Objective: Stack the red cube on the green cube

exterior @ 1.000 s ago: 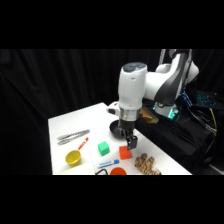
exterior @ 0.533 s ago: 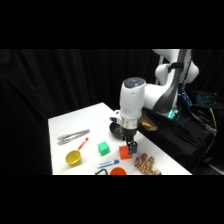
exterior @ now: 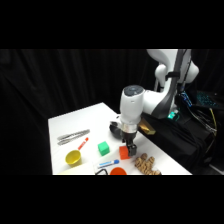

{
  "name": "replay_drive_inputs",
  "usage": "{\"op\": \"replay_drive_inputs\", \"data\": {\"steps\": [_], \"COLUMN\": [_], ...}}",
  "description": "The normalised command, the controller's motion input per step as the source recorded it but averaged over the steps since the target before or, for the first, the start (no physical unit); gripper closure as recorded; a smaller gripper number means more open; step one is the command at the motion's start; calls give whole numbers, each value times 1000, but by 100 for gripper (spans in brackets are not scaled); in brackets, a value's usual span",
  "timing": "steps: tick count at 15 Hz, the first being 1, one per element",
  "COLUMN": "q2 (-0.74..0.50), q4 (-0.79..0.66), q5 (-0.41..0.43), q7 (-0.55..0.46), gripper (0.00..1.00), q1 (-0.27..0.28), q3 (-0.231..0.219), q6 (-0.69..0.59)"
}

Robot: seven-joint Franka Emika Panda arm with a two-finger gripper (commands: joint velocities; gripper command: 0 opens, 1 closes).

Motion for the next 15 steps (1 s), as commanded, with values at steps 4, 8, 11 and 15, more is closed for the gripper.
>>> {"op": "replay_drive_inputs", "data": {"steps": [4,8,11,15], "q2": [42,79,103,97], "q4": [-65,-27,2,48], "q5": [35,104,152,166], "q7": [12,-69,-126,-156], "gripper": [0,0,0,0], "q1": [105,67,49,71], "q3": [-118,-90,-68,-60], "q6": [241,238,229,172]}}
